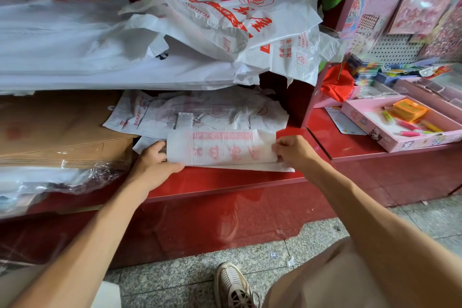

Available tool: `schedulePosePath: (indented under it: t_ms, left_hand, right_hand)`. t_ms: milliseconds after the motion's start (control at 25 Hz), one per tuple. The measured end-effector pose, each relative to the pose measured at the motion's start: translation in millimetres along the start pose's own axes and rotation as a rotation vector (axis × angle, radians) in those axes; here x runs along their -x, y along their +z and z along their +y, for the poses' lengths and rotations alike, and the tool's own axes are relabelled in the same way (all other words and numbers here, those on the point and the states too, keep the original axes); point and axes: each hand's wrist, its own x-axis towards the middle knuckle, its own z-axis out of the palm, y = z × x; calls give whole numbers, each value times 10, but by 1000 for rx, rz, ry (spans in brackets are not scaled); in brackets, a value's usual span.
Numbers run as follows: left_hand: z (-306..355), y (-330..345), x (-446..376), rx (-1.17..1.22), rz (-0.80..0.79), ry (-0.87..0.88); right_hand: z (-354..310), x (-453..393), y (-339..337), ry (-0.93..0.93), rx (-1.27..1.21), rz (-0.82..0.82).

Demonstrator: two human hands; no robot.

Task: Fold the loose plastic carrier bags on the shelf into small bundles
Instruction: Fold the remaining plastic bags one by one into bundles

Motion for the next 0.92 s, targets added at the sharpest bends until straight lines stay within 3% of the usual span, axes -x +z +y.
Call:
schedulePosePath:
  t_ms: [160,240,320,400,480,600,800,920]
  left_hand:
    - [-16,0,-78,-87,121,-105]
    - [5,9,-43,-386,167,-45]
    - [2,58,-8,-770,220,196]
    - [50,165,20,-846,99,483]
    - [80,279,27,-819,-114,607]
    - [43,338,-41,-835,-229,520]
    - [59,232,-186,-944,-213,274]
    - [150,211,-135,-872,-180,257]
  right_hand:
    - [-58,-49,96,53,124,24]
    - [-120,-25,131,78,282,40]
    - [-188,17,197,-24,528,135]
    - [-260,27,302,-256,634,162]
    - [-319,23,455,-455,656,-61]
    - [-283,-38,585,-483,726,-330]
    - [-100,-289,259,-251,740,-392]
    - [-84,-289,188,-246,688,-432]
